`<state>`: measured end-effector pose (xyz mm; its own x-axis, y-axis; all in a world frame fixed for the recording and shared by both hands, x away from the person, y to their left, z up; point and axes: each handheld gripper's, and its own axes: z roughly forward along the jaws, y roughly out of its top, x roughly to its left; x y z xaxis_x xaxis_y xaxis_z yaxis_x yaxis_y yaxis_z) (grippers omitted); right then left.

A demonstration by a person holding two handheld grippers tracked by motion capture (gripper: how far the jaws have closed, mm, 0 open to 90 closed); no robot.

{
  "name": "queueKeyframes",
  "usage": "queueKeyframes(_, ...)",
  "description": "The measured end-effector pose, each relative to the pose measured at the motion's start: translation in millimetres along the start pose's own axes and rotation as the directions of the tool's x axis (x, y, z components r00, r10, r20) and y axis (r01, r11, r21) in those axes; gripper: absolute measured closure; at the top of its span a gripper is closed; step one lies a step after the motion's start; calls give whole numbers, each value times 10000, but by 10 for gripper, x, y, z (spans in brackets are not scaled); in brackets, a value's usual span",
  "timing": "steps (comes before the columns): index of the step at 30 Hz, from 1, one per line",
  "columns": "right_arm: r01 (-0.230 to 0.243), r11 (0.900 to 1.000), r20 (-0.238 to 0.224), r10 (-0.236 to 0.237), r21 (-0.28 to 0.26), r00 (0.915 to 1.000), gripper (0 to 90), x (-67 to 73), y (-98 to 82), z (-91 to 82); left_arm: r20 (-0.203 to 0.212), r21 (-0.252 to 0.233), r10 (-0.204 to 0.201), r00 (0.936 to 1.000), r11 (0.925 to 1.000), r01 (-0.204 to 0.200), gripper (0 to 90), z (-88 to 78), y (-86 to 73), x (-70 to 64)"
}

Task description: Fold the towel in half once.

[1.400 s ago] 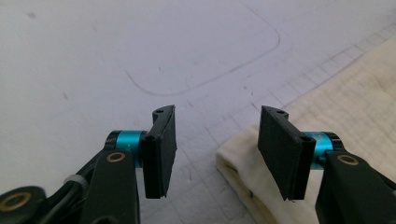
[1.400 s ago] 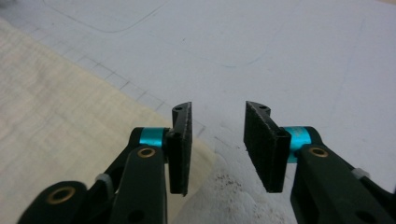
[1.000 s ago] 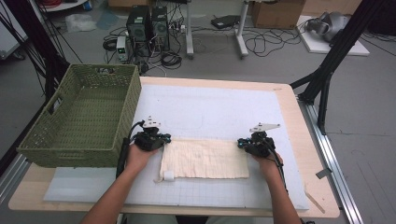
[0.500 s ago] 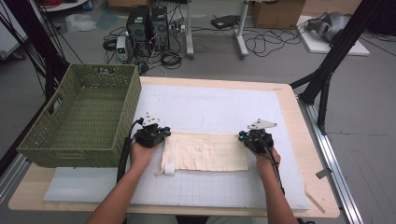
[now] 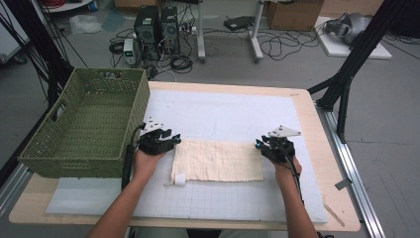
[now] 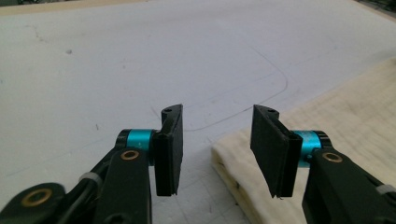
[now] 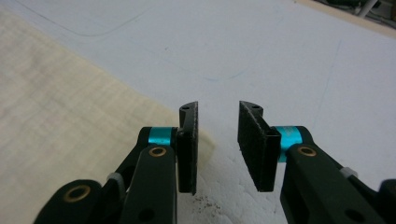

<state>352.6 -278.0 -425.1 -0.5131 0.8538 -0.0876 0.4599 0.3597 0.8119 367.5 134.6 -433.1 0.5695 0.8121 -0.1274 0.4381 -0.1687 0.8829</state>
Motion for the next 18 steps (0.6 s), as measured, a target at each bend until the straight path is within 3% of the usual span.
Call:
queueKeyframes(3, 4, 9996, -180, -9, -281, 9998, 630, 0, -3, -103, 194, -183, 20, 9998, 9998, -17, 468, -73, 17, -17)
queueKeyframes(6, 58, 9989, -266, -70, -455, 9996, 601, 18, -30, -211, 728, -378, -231, 9971, 9989, 259, 420, -127, 22, -20)
queueKeyframes(10, -28, 9984, -460, 2, -569, 9989, 548, 25, -93, -338, 1148, -624, -132, 9933, 9978, 205, 308, -199, 20, -61)
queueKeyframes(14, -62, 9971, -623, 15, -755, 9981, 467, 41, -132, -456, 1279, -812, 89, 9918, 9967, 16, 172, -266, 22, -115)
queueKeyframes(18, -181, 9944, -672, 111, -1039, 9977, 350, 86, -157, -571, 1441, -1187, 146, 9894, 9929, 26, 170, -338, 2, -162)
